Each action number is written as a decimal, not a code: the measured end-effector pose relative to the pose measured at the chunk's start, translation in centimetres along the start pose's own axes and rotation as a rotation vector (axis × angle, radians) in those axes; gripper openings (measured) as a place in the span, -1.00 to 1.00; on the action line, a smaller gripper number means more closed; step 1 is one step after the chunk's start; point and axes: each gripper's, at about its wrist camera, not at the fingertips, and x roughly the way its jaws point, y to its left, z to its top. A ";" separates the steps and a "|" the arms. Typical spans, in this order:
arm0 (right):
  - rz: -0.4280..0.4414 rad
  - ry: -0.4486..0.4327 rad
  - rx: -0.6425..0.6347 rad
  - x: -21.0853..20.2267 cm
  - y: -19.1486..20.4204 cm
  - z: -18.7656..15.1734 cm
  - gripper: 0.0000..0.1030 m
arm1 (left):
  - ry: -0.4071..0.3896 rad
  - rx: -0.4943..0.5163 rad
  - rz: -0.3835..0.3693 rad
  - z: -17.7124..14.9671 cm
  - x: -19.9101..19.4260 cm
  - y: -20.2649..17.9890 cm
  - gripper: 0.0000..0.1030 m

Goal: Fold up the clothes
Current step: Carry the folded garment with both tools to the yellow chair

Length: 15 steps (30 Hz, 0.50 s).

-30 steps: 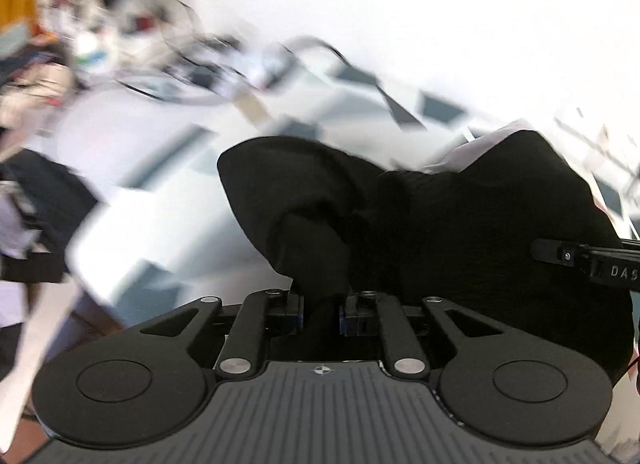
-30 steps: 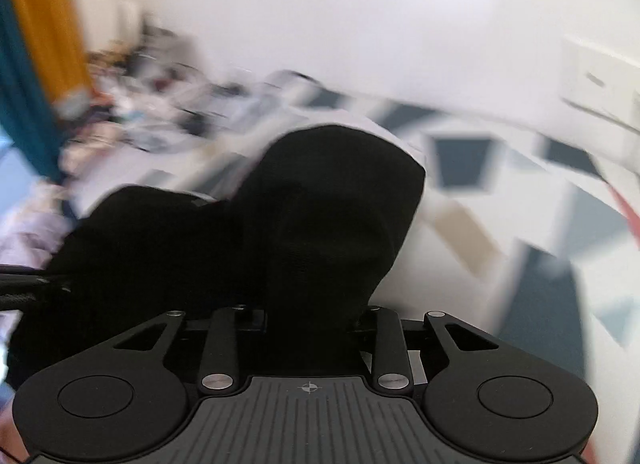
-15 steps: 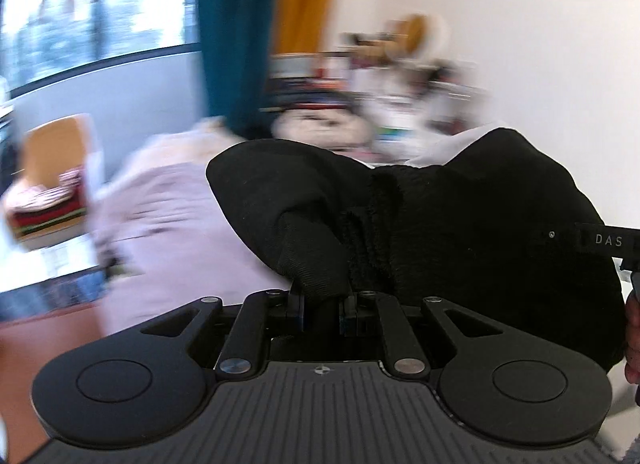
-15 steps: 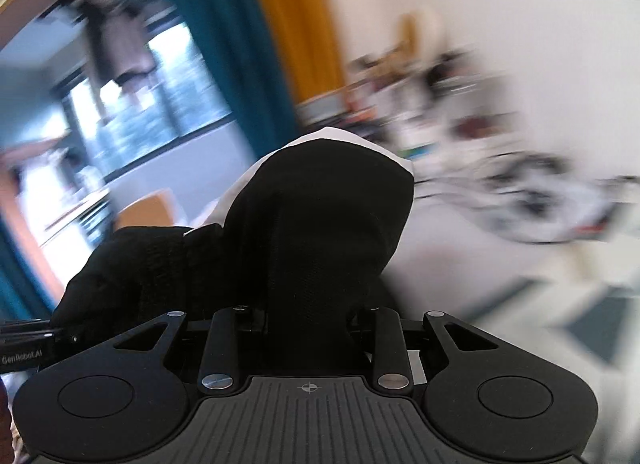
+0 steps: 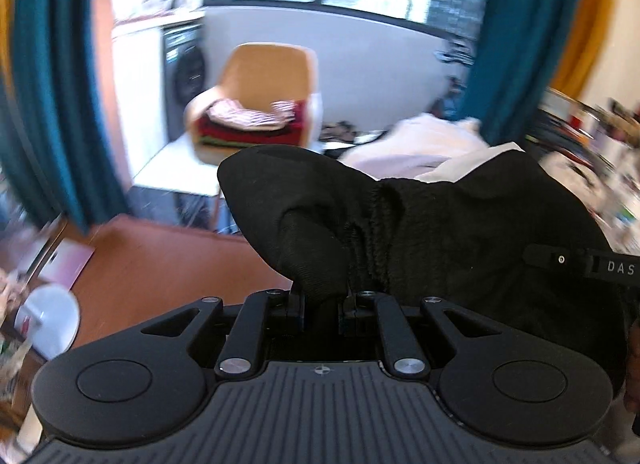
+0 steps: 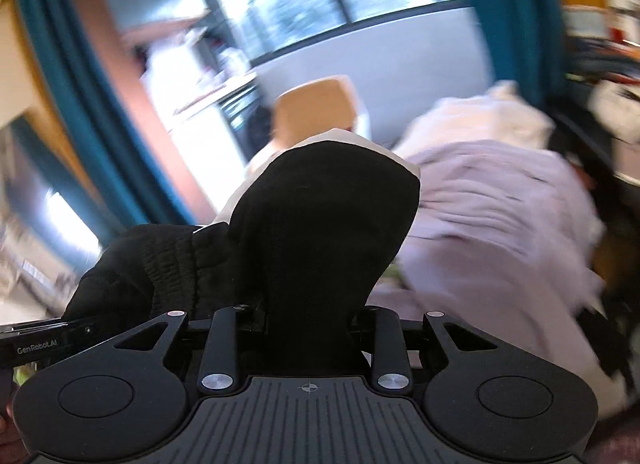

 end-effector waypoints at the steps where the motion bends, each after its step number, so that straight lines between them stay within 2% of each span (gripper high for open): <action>1: 0.016 0.021 -0.025 2.0 1.2 0.8 -0.52 | 0.001 -0.019 0.015 0.3 0.6 1.5 -0.74; 6: 0.095 0.081 -0.100 11.6 7.0 4.6 -0.52 | 0.022 -0.115 0.096 4.0 5.2 8.8 -0.75; 9: 0.154 0.093 -0.096 18.6 8.5 7.9 -0.52 | 0.014 -0.138 0.151 8.0 8.4 12.8 -0.75; 12: 0.180 0.107 -0.055 25.9 8.3 12.6 -0.51 | 0.038 -0.101 0.181 13.2 11.7 15.3 -0.75; 15: 0.190 0.112 -0.045 31.4 8.3 17.5 -0.52 | 0.011 -0.044 0.193 18.3 14.7 17.2 -0.75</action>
